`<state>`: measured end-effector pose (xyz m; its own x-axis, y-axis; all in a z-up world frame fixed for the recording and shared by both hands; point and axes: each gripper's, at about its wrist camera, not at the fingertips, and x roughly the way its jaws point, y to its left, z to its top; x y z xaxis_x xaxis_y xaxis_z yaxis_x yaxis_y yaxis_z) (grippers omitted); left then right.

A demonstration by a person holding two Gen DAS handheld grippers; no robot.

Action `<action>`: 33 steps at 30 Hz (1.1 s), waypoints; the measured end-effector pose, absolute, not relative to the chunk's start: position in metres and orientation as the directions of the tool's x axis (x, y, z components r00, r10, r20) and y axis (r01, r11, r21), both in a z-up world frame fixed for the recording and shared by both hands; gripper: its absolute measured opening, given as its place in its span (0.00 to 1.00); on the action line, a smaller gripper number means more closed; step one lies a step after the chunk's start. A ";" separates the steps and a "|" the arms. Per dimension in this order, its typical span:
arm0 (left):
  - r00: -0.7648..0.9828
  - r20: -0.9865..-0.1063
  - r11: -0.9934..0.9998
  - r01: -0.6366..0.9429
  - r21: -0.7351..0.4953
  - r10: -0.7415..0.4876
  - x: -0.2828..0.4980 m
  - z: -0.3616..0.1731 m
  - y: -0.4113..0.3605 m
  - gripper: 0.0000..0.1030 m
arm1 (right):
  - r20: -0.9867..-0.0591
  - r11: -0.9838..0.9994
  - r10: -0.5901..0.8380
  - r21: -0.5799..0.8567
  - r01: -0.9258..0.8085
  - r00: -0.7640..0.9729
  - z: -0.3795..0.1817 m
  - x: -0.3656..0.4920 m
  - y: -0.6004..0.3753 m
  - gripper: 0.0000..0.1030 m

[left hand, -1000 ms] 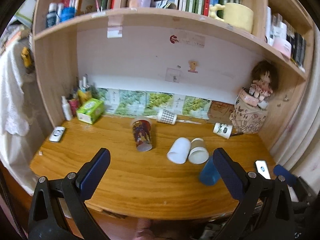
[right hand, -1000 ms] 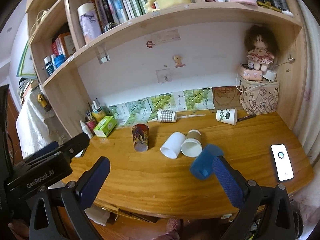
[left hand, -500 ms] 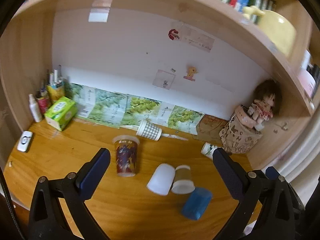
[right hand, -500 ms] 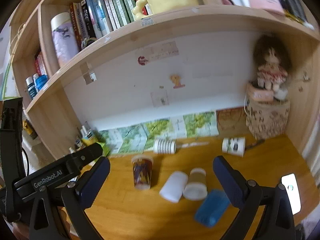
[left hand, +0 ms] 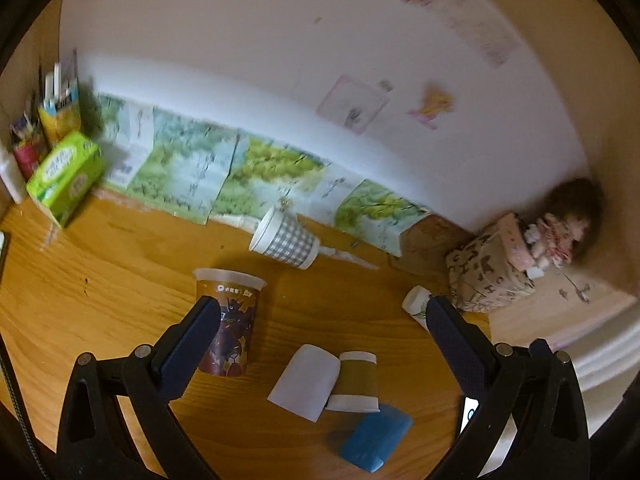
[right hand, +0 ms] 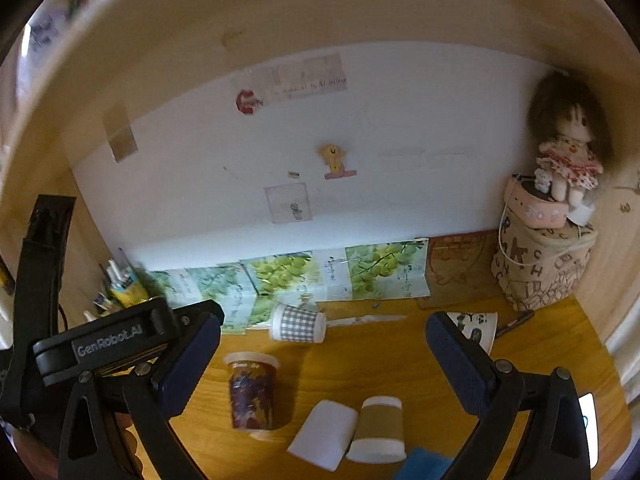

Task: Flip cup upright
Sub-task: 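Lower the left tool over the checkered cup and position fingers around it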

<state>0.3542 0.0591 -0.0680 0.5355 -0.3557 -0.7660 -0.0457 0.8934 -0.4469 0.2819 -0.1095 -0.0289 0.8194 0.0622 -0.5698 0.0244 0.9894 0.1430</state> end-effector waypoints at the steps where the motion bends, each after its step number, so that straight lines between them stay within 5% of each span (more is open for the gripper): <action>1: 0.533 -0.771 0.891 -0.064 -0.449 -0.350 0.358 -0.072 0.059 0.99 | -0.573 0.990 0.066 0.138 0.018 0.817 -0.031 0.287 -0.109 1.00; 33: 0.356 -0.906 0.697 -0.589 -0.409 -0.230 0.466 -0.219 0.020 0.99 | -0.739 0.888 0.348 0.062 -0.456 0.577 -0.144 0.383 -0.180 1.00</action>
